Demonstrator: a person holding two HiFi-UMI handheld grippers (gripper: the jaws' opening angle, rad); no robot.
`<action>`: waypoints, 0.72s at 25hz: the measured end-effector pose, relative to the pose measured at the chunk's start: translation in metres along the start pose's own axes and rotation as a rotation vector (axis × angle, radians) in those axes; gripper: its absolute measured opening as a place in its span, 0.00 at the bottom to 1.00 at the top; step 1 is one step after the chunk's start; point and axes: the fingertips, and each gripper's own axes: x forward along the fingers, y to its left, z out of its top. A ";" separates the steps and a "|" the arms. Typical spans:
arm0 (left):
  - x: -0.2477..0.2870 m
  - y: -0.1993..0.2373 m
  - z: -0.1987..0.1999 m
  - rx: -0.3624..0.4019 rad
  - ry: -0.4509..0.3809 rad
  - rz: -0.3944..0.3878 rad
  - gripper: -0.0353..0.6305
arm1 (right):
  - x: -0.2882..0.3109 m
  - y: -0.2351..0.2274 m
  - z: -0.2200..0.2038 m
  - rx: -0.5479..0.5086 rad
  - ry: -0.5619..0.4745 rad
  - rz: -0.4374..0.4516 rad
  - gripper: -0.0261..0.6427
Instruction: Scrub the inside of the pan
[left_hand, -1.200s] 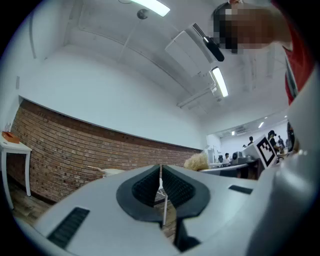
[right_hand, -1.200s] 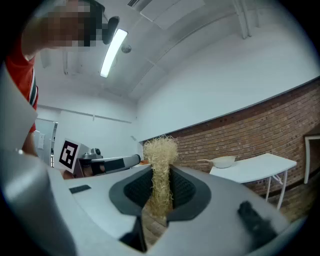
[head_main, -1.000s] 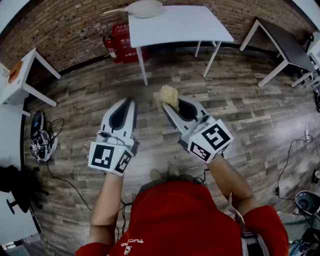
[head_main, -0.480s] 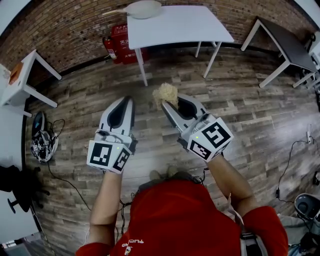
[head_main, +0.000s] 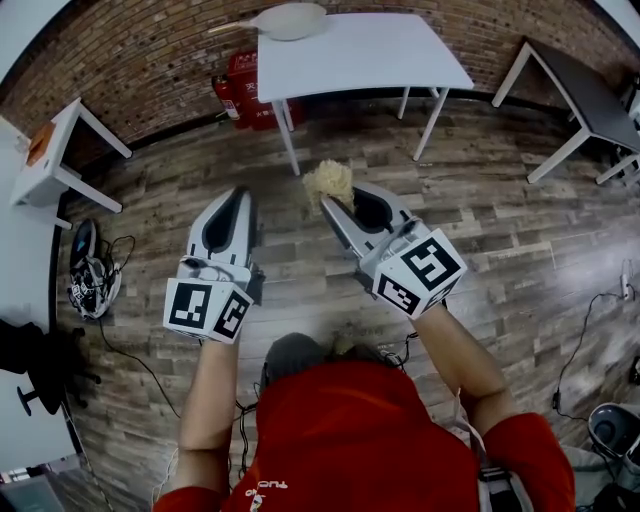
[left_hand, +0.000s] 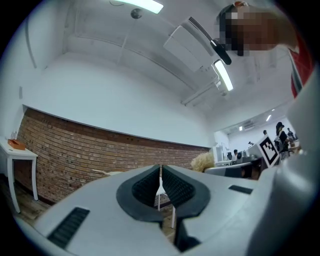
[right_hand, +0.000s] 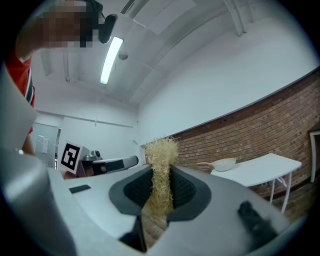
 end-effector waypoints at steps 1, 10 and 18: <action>0.004 0.000 -0.001 0.001 0.001 0.001 0.09 | 0.001 -0.004 0.000 0.001 0.001 0.000 0.17; 0.043 0.031 -0.008 0.001 -0.001 0.008 0.09 | 0.031 -0.043 -0.003 0.003 0.006 -0.018 0.17; 0.120 0.105 -0.016 0.009 -0.015 0.000 0.09 | 0.114 -0.103 -0.001 -0.004 0.011 -0.029 0.17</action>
